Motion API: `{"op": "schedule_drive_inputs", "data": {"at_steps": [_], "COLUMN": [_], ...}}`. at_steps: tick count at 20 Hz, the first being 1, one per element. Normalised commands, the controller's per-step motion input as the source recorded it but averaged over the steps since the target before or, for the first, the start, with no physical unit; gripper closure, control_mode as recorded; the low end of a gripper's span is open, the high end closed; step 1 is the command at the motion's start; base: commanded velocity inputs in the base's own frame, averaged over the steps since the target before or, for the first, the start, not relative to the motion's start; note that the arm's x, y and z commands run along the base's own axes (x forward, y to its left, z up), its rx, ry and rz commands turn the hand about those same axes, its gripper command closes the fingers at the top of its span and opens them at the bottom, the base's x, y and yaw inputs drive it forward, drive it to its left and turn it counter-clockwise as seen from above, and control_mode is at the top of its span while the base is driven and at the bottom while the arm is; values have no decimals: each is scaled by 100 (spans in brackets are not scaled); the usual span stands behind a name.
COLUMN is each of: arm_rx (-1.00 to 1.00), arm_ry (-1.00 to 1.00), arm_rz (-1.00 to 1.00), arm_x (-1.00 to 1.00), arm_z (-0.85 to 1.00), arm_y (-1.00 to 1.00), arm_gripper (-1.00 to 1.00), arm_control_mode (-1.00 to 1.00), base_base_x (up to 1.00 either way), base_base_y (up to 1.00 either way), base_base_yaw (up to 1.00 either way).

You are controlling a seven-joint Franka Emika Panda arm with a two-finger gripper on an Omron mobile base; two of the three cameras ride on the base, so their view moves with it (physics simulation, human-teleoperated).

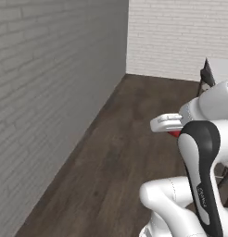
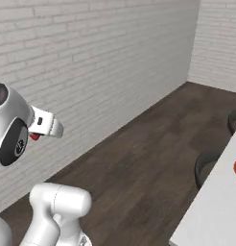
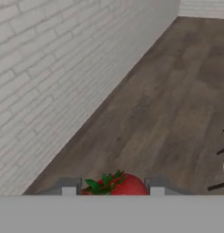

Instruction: Take the strawberry from the fridge and place it on top of the pancake, located on the dining counter.

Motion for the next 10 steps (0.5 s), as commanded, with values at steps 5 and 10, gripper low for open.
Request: {"op": "schedule_drive_inputs", "data": {"at_steps": [5, 10], "arm_rx": [0, 0], "arm_ry": [0, 0], "arm_rz": [0, 0], "arm_x": [0, 0], "arm_z": [0, 0], "arm_y": [0, 0], "arm_gripper": [100, 100], "arm_control_mode": [100, 100], "base_base_x": [6, 25], "base_base_y": [-7, 53], "base_base_yaw": [-64, -37]}}
